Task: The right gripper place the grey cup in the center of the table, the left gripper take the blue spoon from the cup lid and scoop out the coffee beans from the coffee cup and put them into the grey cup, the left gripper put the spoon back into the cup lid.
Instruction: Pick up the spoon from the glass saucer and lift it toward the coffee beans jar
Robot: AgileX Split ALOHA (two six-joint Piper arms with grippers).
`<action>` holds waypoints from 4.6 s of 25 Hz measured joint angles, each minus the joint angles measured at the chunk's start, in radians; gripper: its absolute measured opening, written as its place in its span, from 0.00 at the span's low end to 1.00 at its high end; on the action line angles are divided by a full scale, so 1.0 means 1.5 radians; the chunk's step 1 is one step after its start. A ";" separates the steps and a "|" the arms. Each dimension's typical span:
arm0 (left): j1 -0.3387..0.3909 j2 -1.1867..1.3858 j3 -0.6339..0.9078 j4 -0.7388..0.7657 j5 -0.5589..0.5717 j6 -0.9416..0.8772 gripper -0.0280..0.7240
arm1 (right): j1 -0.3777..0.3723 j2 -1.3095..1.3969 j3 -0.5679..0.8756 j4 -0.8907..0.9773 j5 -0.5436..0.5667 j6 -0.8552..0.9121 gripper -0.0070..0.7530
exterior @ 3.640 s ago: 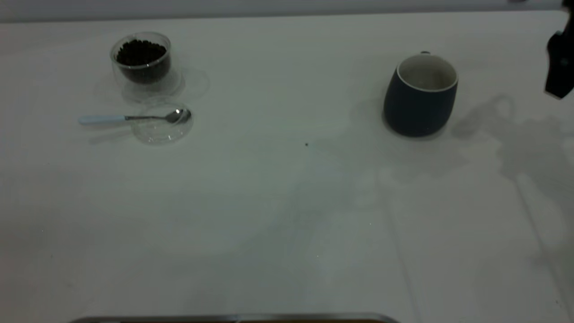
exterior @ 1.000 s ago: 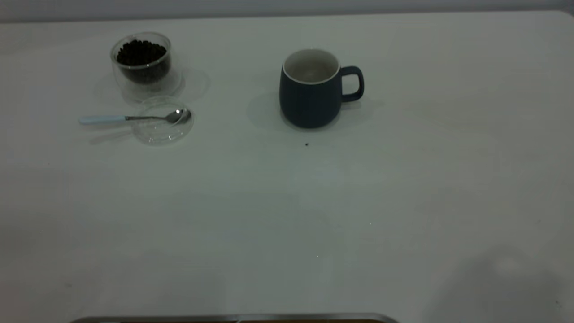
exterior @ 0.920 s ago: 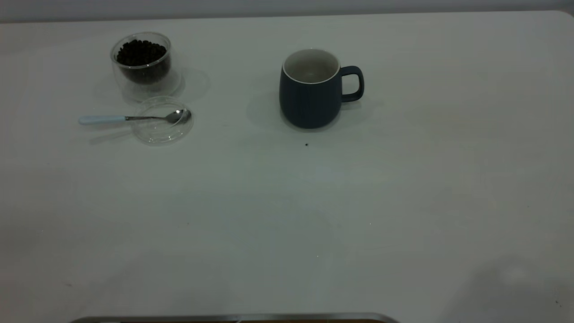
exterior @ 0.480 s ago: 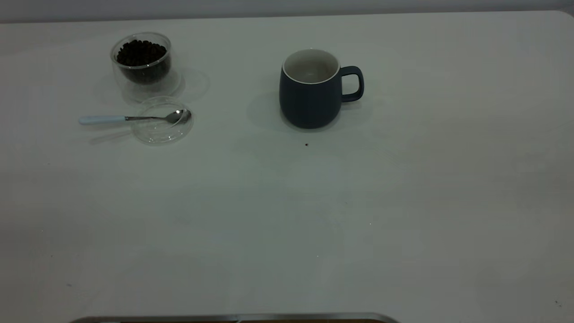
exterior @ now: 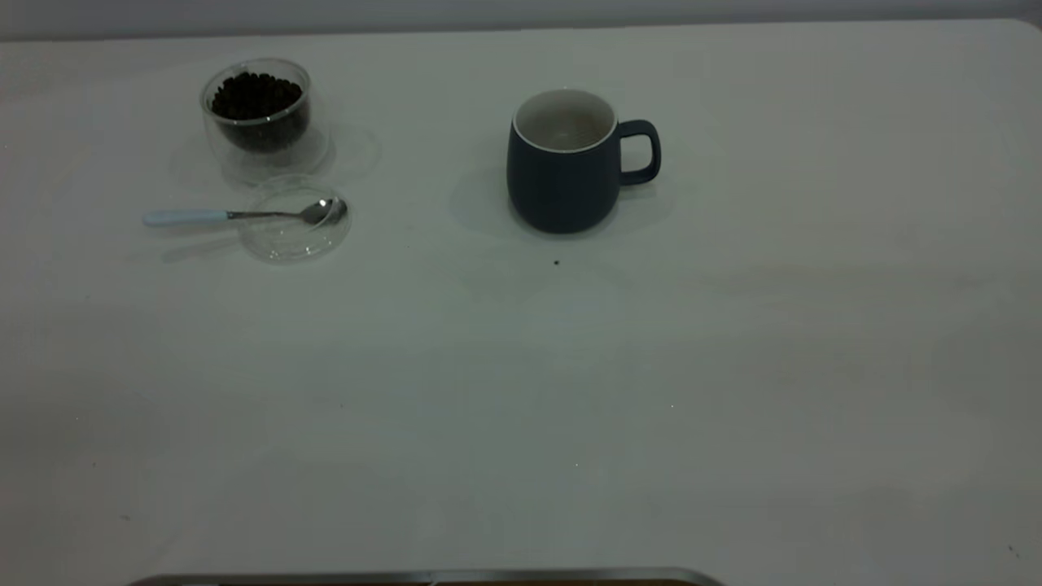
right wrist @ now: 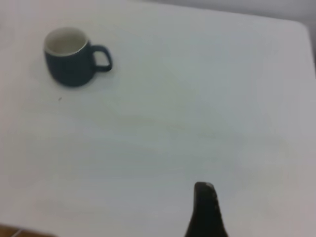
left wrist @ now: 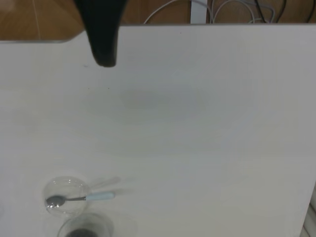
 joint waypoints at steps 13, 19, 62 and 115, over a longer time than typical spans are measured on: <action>0.000 0.000 0.000 0.000 0.000 0.000 0.82 | -0.016 -0.015 0.000 -0.006 0.022 0.000 0.79; 0.000 0.000 0.000 0.000 0.000 0.000 0.82 | -0.018 -0.015 0.000 -0.007 0.035 0.000 0.79; 0.000 0.349 -0.108 -0.112 -0.238 0.061 0.95 | -0.018 -0.015 0.000 -0.007 0.037 0.000 0.79; 0.353 1.692 -0.604 -0.756 -0.028 0.788 0.99 | -0.018 -0.015 0.000 -0.007 0.039 0.000 0.79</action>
